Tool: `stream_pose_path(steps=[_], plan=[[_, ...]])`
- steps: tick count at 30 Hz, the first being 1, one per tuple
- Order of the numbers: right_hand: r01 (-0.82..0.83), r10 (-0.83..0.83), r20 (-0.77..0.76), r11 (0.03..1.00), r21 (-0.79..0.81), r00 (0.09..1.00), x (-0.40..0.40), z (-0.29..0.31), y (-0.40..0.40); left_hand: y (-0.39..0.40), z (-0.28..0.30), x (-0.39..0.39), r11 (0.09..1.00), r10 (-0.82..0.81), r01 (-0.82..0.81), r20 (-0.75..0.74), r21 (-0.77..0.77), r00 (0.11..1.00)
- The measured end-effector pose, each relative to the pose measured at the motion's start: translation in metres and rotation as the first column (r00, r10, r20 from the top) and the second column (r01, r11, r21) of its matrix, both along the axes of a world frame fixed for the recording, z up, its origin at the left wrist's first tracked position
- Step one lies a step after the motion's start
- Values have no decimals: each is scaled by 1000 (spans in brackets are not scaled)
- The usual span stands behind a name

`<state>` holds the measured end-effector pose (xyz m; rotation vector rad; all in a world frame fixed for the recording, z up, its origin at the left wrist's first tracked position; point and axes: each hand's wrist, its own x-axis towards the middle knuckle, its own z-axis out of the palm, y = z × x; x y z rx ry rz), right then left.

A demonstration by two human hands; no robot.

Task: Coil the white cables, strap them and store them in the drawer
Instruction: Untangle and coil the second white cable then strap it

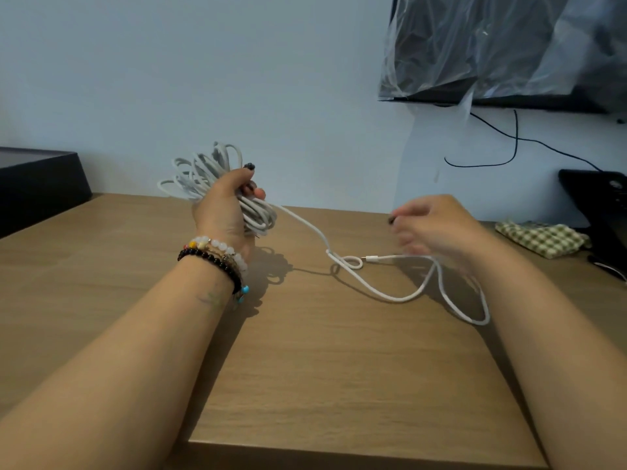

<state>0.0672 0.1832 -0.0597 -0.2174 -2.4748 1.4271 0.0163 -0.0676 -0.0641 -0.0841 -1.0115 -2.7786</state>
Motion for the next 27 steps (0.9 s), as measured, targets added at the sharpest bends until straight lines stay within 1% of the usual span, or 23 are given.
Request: stream_pose_path(steps=[1, 2, 3, 4, 5, 6, 8, 9, 10, 12, 13, 14, 16, 17, 19, 21, 23, 24, 25, 27], plan=[[161, -140, -164, 980, 119, 976, -3, 0, 2, 1, 0, 1, 1000, -13, 13, -14, -8, 1000], [228, -175, -276, 959, 170, 945, -3, 2, 0, 2, 1, 2, 999, -28, 28, -28, -22, 999], [168, -123, -319, 978, 120, 940, -1, 3, -6, 3, 2, 4, 998, -45, 44, -43, -37, 998], [18, -12, -307, 1000, 17, 952, 3, 4, -16, 4, 3, 5, 997, -64, 62, -58, -47, 996], [-150, 129, -266, 987, -60, 955, 7, 1, -27, 5, 3, 7, 995, -87, 84, -72, -51, 994], [-279, 263, -200, 958, -59, 944, 10, -2, -39, 6, 4, 8, 993, -114, 111, -85, -48, 990], [-449, 452, 3, 885, 120, 892, 13, -10, -54, 8, 6, 11, 985, -172, 170, -103, -32, 980], [-500, 492, 95, 843, 196, 866, 12, -14, -58, 8, 6, 12, 981, -194, 192, -110, -25, 975], [-529, 508, 151, 818, 224, 848, 12, -16, -62, 8, 7, 13, 977, -211, 211, -116, -17, 970], [-534, 510, 161, 819, 210, 845, 11, -19, -66, 7, 9, 15, 969, -243, 247, -126, 9, 962], [-509, 490, 137, 833, 216, 861, 9, -20, -68, 7, 9, 16, 965, -257, 262, -133, 27, 957], [-464, 457, 90, 848, 257, 885, 6, -22, -70, 7, 10, 17, 962, -265, 272, -138, 38, 954], [-331, 365, -26, 868, 370, 931, 0, -25, -69, 8, 10, 19, 961, -271, 277, -144, 17, 952], [-259, 315, -78, 878, 402, 946, -2, -24, -66, 8, 11, 20, 961, -274, 277, -152, -1, 950], [-148, 233, -153, 891, 429, 960, -4, -21, -57, 7, 12, 22, 962, -274, 273, -173, -30, 946], [-65, 188, -213, 876, 479, 959, -6, -18, -48, 6, 13, 23, 963, -270, 262, -184, -66, 945], [27, 168, -306, 839, 544, 937, -8, -17, -43, 5, 13, 24, 965, -261, 249, -190, -87, 947], [103, 143, -384, 827, 553, 912, -9, -16, -40, 6, 13, 24, 966, -256, 244, -194, -84, 947], [192, 106, -474, 821, 538, 874, -11, -15, -37, 6, 13, 25, 967, -254, 243, -199, -81, 946], [353, 6, -630, 824, 443, 776, -10, -10, -29, 8, 14, 26, 965, -259, 246, -206, -88, 944]])
